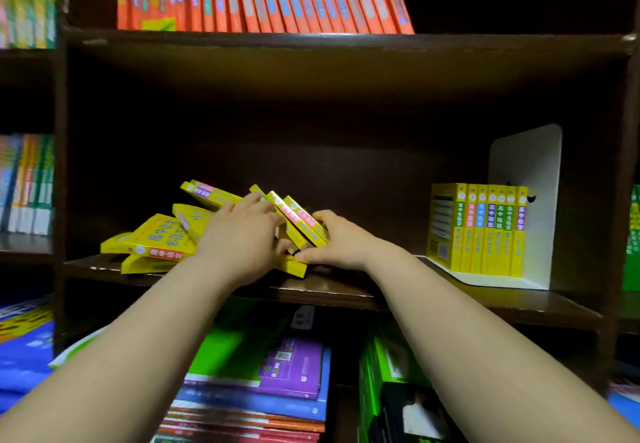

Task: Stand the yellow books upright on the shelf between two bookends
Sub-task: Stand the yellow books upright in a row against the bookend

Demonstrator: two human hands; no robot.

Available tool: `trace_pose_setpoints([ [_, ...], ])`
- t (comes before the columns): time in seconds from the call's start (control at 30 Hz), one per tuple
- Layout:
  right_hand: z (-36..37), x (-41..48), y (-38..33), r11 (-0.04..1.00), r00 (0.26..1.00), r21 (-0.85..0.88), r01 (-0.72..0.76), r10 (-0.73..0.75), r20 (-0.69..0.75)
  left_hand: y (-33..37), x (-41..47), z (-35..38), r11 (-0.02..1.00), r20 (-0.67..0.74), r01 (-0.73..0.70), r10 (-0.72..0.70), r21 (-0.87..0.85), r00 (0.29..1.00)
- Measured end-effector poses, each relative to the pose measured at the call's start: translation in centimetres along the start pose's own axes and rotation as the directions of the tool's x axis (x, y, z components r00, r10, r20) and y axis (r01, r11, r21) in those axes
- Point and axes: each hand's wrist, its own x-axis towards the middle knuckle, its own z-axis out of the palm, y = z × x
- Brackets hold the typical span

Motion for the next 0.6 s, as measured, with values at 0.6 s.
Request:
trace_pose_setpoints([
  [0.6, -0.8, 2.4, -2.2, 0.980, 0.972, -0.002, -0.198, 0.196, 0.130, -4.3, -0.2, -0.7, 0.897, 0.039, 0.081, -0.071, -0.436, 0.997],
])
